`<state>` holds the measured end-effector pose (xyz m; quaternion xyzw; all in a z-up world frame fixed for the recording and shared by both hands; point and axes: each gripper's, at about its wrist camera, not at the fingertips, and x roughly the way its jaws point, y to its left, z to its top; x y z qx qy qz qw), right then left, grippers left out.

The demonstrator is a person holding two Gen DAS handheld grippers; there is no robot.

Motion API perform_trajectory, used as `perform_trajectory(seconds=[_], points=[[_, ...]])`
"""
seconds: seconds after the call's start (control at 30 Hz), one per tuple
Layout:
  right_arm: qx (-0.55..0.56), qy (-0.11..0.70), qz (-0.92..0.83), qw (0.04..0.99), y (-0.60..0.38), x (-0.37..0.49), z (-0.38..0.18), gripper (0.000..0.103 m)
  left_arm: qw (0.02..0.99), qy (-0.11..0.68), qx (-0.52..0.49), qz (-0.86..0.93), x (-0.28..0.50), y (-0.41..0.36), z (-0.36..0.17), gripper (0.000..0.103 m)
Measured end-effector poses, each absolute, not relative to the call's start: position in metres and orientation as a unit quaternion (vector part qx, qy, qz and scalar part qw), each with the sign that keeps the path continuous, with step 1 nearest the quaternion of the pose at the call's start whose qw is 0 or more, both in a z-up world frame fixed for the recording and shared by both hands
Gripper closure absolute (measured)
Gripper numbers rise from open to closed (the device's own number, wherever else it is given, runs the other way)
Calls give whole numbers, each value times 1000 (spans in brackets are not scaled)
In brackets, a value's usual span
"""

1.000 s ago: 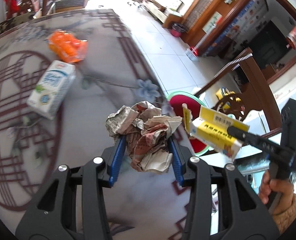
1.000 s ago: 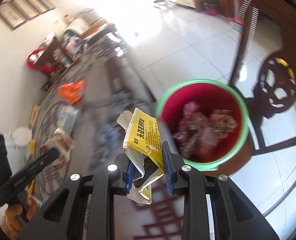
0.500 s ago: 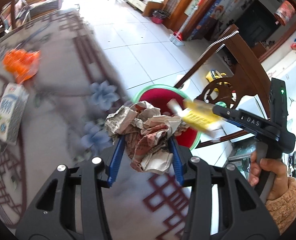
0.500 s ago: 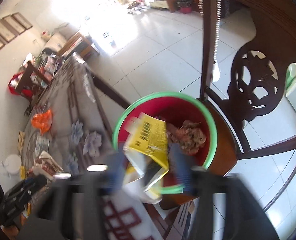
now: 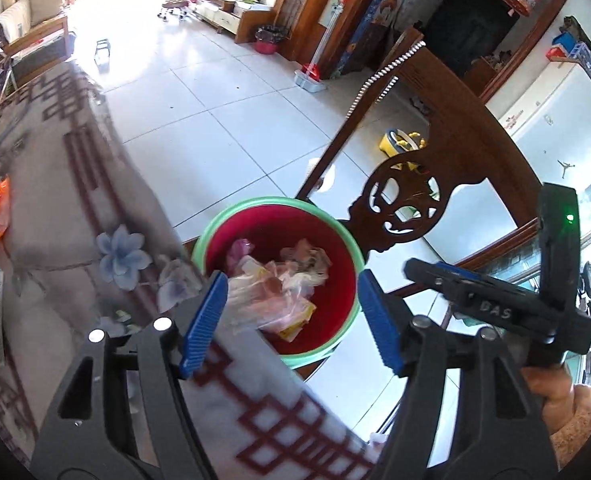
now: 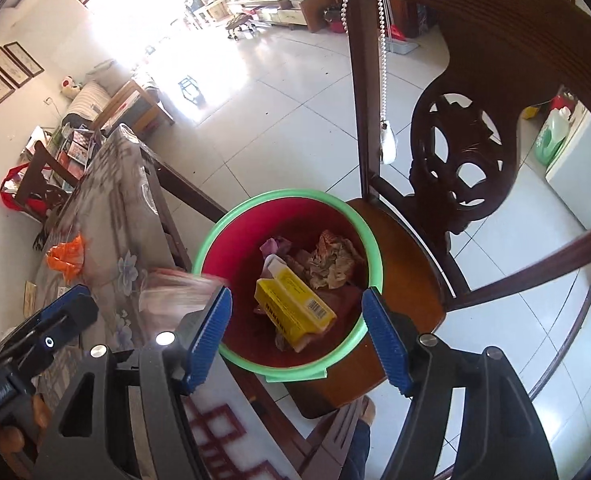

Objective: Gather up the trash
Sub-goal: 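Open both tools to drop newspaper and yellow box into the bucket, then grasp the white milk carton with left tool while right tool grasps the orange snack bag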

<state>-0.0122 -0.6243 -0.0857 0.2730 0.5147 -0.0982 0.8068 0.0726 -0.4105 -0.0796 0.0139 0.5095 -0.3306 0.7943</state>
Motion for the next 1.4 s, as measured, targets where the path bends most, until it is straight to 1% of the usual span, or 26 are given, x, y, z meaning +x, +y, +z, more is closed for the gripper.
perform_trajectory(seconds=[0.17, 0.23, 0.33, 0.4, 0.53, 0.63, 0.77, 0.8, 0.83, 0.87, 0.9, 1.0, 1.13, 1.2, 1.33, 1.4], points=[[264, 517, -83, 810, -603, -9, -79, 37, 818, 507, -8, -273, 82, -356, -77, 32], [260, 519, -75, 811, -592, -6, -78, 36, 827, 509, -22, -236, 86, -322, -79, 32], [252, 523, -54, 812, -568, 1, -75, 36, 841, 509, -33, -181, 92, -273, -85, 26], [246, 526, -42, 813, -553, 3, -74, 36, 851, 506, -24, -136, 99, -238, -91, 22], [234, 533, -23, 813, -521, 4, -72, 36, 855, 516, -2, -54, 123, -177, -111, 21], [230, 540, -17, 810, -501, 1, -73, 36, 841, 540, 14, -35, 143, -152, -133, 21], [225, 545, -19, 808, -483, -4, -71, 35, 816, 575, 36, -52, 161, -151, -164, 21], [223, 546, -21, 807, -479, -4, -71, 35, 815, 576, 37, -56, 164, -152, -169, 26], [222, 546, -22, 807, -476, -5, -70, 35, 816, 574, 36, -56, 167, -152, -171, 35], [220, 547, -23, 807, -471, -5, -69, 35, 817, 573, 32, -57, 168, -152, -171, 46], [218, 548, -22, 807, -468, -4, -67, 35, 820, 569, 18, -62, 168, -149, -168, 49], [214, 550, -9, 807, -451, 7, -65, 35, 834, 547, -4, -73, 160, -139, -153, 52], [190, 549, 31, 813, -412, 39, -60, 35, 849, 522, -23, -72, 132, -115, -130, 52], [167, 547, 61, 818, -383, 64, -58, 35, 848, 525, -37, -67, 118, -99, -126, 52], [127, 542, 109, 824, -328, 118, -59, 35, 831, 551, -61, -39, 86, -60, -136, 52], [98, 538, 125, 828, -297, 152, -62, 35, 828, 557, -58, -28, 74, -44, -140, 52]])
